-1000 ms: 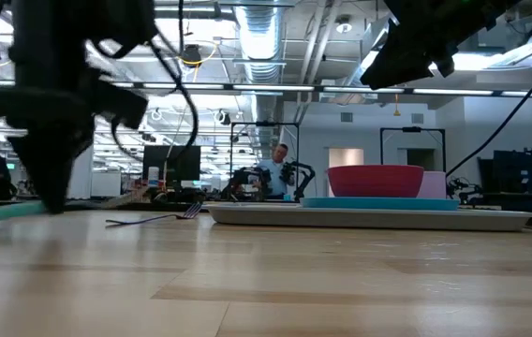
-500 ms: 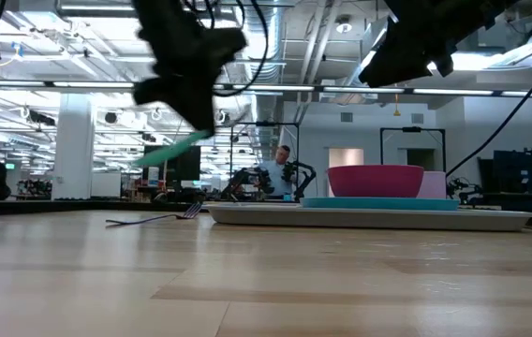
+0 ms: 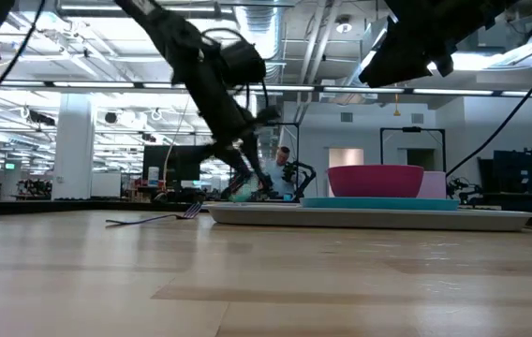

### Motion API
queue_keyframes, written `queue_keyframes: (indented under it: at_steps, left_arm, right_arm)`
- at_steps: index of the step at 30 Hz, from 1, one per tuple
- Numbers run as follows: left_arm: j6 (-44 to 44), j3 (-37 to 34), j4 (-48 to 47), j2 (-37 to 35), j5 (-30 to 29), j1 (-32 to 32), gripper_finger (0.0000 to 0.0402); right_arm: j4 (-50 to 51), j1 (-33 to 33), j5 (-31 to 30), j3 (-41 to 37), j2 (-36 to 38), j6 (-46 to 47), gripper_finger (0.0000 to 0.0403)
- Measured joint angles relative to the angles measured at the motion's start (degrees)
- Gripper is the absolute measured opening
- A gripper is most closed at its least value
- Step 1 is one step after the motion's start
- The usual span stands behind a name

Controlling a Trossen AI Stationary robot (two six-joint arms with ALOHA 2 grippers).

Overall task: Set up tray
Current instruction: Put the light blue spoon on the brown napkin

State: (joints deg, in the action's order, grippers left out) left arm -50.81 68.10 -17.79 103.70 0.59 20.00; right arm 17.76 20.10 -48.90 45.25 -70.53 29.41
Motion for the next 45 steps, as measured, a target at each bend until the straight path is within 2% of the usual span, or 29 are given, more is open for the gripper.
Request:
queue_keyframes:
  at_steps: [3,7,14,20,31,42,45]
  left_arm:
    - [-0.68,0.02,5.8,3.17,3.78,1.54,0.0031]
    - [-2.16,0.37,5.46,6.3,4.52,3.1,0.0033]
    - [-0.69,0.48,6.03,6.91,0.75,4.67,0.0042]
    - [0.45,0.54,8.42,6.54,-0.1,4.8,0.0042]
    - [3.62,0.54,5.0,6.51,-8.19,5.02,0.0044]
    - [4.73,0.55,5.22,6.49,-8.84,5.06,0.0044]
    - [7.29,0.55,5.27,6.49,-9.01,5.14,0.0044]
  right_arm:
    - [0.08,0.0,-0.02,0.0,0.0,-0.04,0.0147]
    - [0.16,0.0,-0.01,0.0,0.01,-0.04,0.0147]
    - [0.17,0.0,0.0,0.0,0.01,-0.07,0.0147]
    - [0.15,-0.01,0.0,0.0,0.01,-0.07,0.0147]
    - [0.17,0.0,0.0,0.0,0.0,-0.07,0.0147]
    - [0.15,0.0,0.02,0.0,0.01,-0.07,0.0147]
    - [0.15,0.0,0.02,0.0,0.01,-0.07,0.0147]
